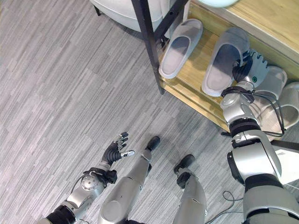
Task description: Arrange the slippers neatly on the shoe rack.
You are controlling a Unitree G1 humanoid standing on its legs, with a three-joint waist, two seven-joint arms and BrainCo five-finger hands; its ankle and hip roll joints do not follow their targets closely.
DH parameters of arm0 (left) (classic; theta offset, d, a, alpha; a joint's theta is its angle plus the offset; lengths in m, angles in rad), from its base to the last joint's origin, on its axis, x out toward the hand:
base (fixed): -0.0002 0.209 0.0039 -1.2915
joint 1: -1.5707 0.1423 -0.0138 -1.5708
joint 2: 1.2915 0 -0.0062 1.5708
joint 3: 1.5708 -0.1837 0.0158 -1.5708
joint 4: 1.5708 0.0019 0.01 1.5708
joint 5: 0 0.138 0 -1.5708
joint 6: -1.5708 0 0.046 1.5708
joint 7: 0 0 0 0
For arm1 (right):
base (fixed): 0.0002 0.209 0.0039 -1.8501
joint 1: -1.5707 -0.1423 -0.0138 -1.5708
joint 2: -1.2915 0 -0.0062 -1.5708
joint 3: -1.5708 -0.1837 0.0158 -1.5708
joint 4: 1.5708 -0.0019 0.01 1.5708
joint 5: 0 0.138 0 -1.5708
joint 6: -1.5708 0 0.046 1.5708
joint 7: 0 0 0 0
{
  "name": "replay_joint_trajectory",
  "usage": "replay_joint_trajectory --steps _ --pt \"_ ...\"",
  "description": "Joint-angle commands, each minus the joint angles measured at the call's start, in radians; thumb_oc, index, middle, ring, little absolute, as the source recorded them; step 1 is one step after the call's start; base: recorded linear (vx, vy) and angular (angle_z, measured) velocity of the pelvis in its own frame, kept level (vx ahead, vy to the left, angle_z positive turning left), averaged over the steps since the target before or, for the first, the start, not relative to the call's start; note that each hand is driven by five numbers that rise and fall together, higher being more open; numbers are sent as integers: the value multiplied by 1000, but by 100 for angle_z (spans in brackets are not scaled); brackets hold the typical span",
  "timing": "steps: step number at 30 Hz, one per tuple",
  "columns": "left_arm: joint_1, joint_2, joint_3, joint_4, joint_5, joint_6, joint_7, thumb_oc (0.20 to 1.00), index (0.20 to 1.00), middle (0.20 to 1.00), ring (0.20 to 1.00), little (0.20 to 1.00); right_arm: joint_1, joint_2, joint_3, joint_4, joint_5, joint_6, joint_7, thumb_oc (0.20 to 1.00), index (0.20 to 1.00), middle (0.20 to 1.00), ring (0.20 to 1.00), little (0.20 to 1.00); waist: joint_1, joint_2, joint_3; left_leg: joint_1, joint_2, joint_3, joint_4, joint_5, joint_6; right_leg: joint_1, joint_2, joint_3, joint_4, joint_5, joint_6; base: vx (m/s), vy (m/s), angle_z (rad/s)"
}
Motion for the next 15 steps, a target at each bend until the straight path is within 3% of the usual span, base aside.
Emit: replay_joint_trajectory --steps 1,15 --pt "-13 47 -8 -89 -25 -37 -14 1000 1000 1000 1000 1000 -46 -83 51 -37 64 -26 23 1000 1000 1000 1000 1000 7 2 -1 69 -5 14 33 -220 71 167 36 45 -41 -218 23 0 0 0" --pt "-35 31 10 -54 -6 -35 13 1000 1000 1000 1000 1000 77 53 -57 -156 190 -78 0 1000 1000 1000 1000 1000 -37 -8 16 95 -1 35 23 -210 76 171 35 75 -43 -194 16 -33 25 -3"
